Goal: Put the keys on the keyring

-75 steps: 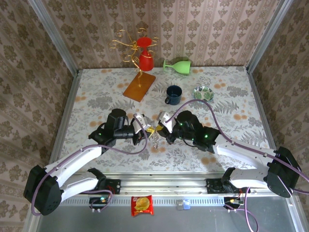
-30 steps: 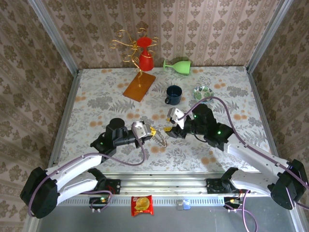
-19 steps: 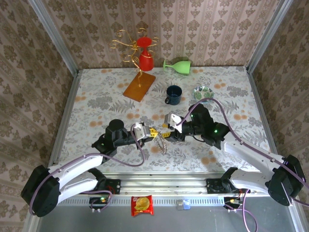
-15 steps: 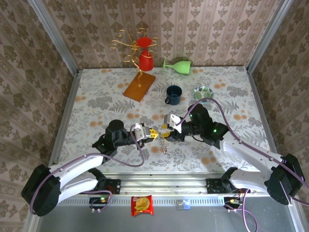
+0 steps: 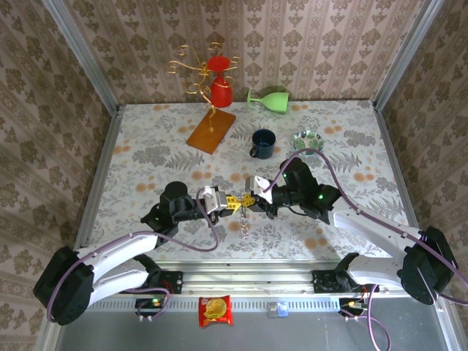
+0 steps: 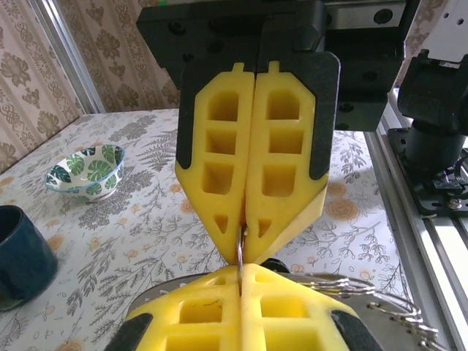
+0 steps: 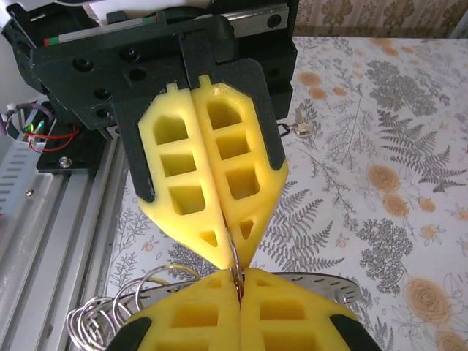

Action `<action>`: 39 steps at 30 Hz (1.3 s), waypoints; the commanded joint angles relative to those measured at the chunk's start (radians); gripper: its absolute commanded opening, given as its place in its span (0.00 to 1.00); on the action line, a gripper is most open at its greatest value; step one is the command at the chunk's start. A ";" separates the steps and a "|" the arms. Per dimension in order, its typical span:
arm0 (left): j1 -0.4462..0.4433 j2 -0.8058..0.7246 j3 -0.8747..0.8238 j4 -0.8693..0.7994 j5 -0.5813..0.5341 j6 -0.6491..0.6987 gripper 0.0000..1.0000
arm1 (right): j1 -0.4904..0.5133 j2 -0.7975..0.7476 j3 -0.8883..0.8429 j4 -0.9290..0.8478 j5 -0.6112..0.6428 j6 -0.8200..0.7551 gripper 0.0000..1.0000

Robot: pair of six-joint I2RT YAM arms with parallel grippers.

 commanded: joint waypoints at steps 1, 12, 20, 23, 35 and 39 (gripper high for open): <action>-0.002 -0.022 0.011 0.020 -0.066 0.006 0.16 | 0.009 -0.007 0.039 -0.037 -0.005 -0.037 0.00; -0.018 -0.040 0.138 -0.284 -0.097 0.171 0.20 | 0.052 0.040 0.182 -0.311 0.130 -0.219 0.00; -0.042 -0.008 0.178 -0.314 -0.097 0.201 0.17 | 0.100 0.080 0.252 -0.370 0.153 -0.259 0.00; -0.049 0.000 0.188 -0.323 -0.095 0.217 0.10 | 0.108 0.082 0.259 -0.361 0.147 -0.254 0.00; -0.054 -0.011 0.131 -0.225 -0.108 0.207 0.00 | 0.009 -0.078 0.039 -0.161 0.159 -0.073 0.44; -0.054 -0.009 0.115 -0.197 -0.114 0.194 0.00 | 0.009 -0.097 0.016 -0.147 0.155 -0.030 0.42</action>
